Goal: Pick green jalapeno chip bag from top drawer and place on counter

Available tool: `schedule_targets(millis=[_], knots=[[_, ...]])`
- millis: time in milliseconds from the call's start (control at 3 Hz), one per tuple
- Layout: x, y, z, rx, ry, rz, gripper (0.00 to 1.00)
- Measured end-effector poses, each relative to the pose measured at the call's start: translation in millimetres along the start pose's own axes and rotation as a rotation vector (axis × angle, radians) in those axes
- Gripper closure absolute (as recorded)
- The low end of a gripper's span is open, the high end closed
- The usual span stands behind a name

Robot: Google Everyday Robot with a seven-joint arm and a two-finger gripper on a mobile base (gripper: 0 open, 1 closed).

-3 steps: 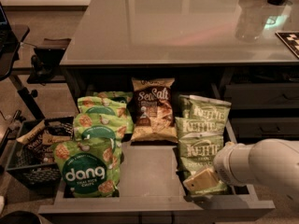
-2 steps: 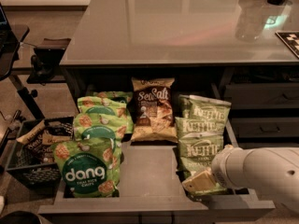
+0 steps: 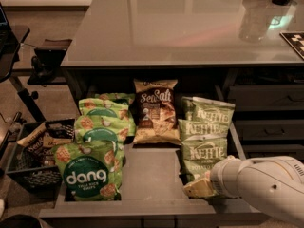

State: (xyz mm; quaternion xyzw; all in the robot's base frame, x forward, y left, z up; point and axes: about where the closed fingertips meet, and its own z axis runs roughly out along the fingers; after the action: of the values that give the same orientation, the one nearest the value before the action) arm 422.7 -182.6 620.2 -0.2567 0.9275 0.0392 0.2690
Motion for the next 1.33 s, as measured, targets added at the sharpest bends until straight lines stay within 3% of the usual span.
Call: schedule_targets(millis=[333,667,1333], knots=[[-0.9,0.2,-0.2,0.001,-0.001,0.008,0.00],[-0.9,0.2,-0.3,0.001,-0.001,0.008,0.19],[-0.9,0.2,-0.3,0.001,-0.001,0.008,0.65]])
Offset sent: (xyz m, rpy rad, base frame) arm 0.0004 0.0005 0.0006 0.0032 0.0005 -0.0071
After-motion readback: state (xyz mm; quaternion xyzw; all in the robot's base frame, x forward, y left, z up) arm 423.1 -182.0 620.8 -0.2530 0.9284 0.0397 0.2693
